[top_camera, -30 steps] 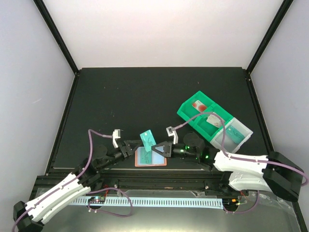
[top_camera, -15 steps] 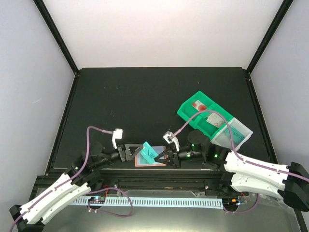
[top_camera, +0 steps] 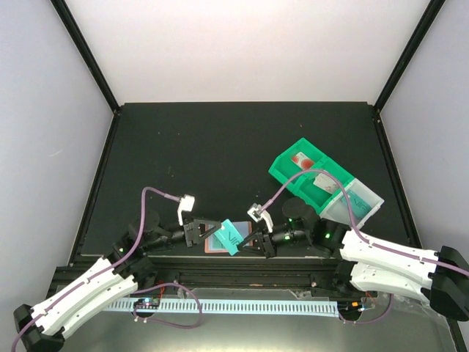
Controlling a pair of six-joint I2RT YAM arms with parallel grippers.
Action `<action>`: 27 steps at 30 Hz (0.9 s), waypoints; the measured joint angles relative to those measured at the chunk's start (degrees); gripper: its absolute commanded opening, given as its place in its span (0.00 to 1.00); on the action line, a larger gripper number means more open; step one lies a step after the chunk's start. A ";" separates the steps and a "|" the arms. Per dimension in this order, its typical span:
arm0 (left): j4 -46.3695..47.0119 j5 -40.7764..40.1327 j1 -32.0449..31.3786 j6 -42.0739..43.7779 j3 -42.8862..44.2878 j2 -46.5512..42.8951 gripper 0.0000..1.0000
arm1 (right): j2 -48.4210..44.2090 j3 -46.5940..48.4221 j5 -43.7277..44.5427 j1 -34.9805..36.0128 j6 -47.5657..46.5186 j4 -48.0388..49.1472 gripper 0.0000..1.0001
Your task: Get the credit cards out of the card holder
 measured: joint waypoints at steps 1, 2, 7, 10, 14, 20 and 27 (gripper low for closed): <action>0.70 0.17 0.00 -0.35 -0.13 0.00 0.02 | -0.28 -0.17 0.31 0.02 0.37 0.13 0.07; 1.49 0.33 0.00 -0.66 -0.42 -0.02 0.01 | -0.59 -0.42 0.70 0.02 0.90 0.42 0.08; 4.07 0.31 0.00 -2.84 -1.73 -0.79 0.02 | -1.84 -2.25 3.58 0.02 4.61 3.78 0.32; 4.59 -1.01 0.00 -4.07 -1.90 -1.31 0.02 | -3.13 -4.17 7.23 0.11 8.57 7.39 0.45; 4.59 -5.40 0.00 -6.01 -1.95 -3.15 0.01 | -5.38 -9.60 12.15 0.09 16.87 16.59 0.53; 6.25 -13.86 0.00 -9.44 -2.03 -5.18 0.02 | -3.67 -13.62 18.75 0.11 28.46 28.22 0.54; 9.55 -18.60 0.00 -12.44 -2.05 -3.06 0.02 | 4.90 -10.78 20.81 0.11 34.75 36.17 0.31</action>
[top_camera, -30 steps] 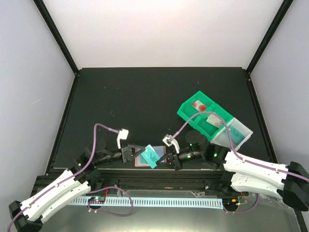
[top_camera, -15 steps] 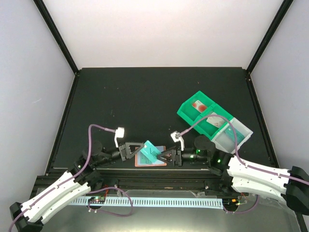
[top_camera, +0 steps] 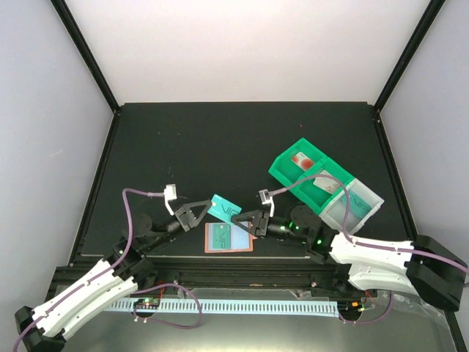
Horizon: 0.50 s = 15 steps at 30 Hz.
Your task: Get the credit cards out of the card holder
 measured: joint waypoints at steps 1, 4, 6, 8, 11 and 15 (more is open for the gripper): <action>0.37 -0.39 0.00 -0.37 0.00 0.59 0.02 | 1.44 0.61 0.00 0.00 1.07 1.40 0.29; 1.46 -1.84 0.00 -1.53 -0.07 1.62 0.02 | 4.92 1.90 -0.07 0.00 2.62 5.31 0.20; 2.36 -2.64 0.00 -2.27 -0.39 1.79 0.02 | 6.69 2.12 -0.09 0.00 4.02 8.00 0.18; 2.89 -3.45 0.00 -3.02 -0.85 1.86 0.02 | 8.22 2.12 -0.07 0.00 5.35 10.05 0.18; 3.37 -4.63 0.00 -3.87 -1.51 1.97 0.02 | 9.27 2.12 0.04 0.00 6.73 11.74 0.19; 3.58 -6.01 0.00 -5.01 -1.84 1.97 0.02 | 9.46 2.10 0.63 0.00 7.61 12.87 0.17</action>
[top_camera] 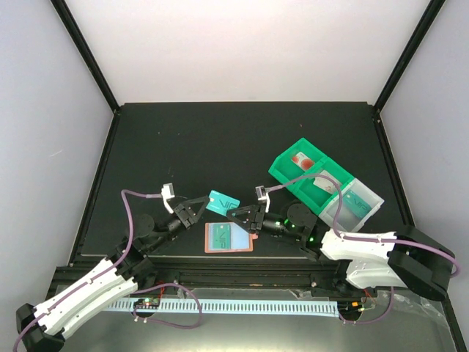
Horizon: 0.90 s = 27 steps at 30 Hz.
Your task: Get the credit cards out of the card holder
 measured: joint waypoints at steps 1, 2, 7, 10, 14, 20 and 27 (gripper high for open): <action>0.09 -0.33 0.00 -0.17 0.00 0.00 0.02 | -0.02 0.00 0.28 0.00 0.09 0.07 0.15; 0.11 -0.50 0.00 -0.35 -0.02 0.00 0.02 | -0.11 -0.07 0.52 0.00 0.33 0.04 0.13; 0.44 -1.51 0.00 -1.16 -0.46 0.00 0.02 | -1.29 -0.92 1.92 0.00 0.83 -0.28 0.09; 0.42 -1.86 0.00 -1.38 -0.70 -0.22 0.01 | -2.12 -1.05 2.67 0.00 0.72 -1.11 0.01; 0.28 -2.10 -0.04 -1.86 -0.79 -1.16 0.02 | -3.34 -1.05 3.61 0.04 0.28 -3.43 0.01; -1.70 -1.84 -0.39 -1.90 -0.81 -1.90 0.32 | -5.86 -0.94 3.96 0.24 -1.86 -7.93 0.01; -6.32 -2.62 -0.24 0.26 -0.50 -3.15 0.92 | -15.67 1.01 8.39 -0.28 -8.57 -24.44 0.01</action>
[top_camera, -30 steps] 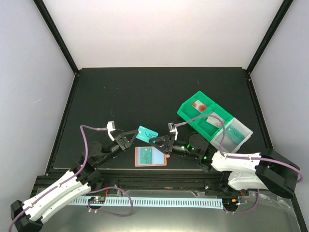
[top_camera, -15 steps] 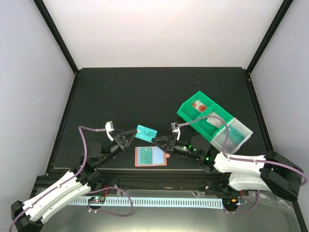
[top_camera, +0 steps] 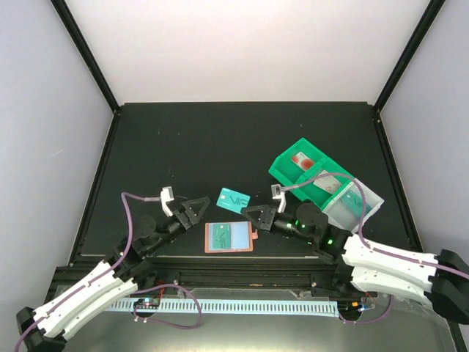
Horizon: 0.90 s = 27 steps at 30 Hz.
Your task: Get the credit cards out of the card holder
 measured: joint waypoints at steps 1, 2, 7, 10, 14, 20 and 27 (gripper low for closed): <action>-1.31 0.17 0.00 0.59 0.28 0.09 0.98 | -1.46 0.57 0.59 -0.11 -1.20 -2.62 0.01; -2.47 0.37 0.00 1.60 0.63 0.20 0.99 | -3.23 1.31 1.40 -0.17 -2.56 -5.99 0.01; -7.15 1.86 0.00 5.11 3.28 1.38 0.99 | -13.38 3.69 5.95 -1.42 -7.96 -21.66 0.01; -8.59 2.38 0.00 6.88 3.93 1.95 0.99 | -19.19 4.02 8.55 -3.52 -10.03 -30.69 0.01; -10.36 2.73 0.00 8.92 3.93 2.25 0.99 | -24.22 5.53 11.78 -7.93 -12.92 -43.89 0.01; -11.54 2.78 0.00 10.95 3.93 2.25 0.99 | -26.36 12.57 15.15 -17.14 -19.34 -58.97 0.01; -12.90 3.04 0.00 12.00 3.89 1.75 0.99 | -20.61 18.40 15.45 -27.19 -26.73 -66.93 0.01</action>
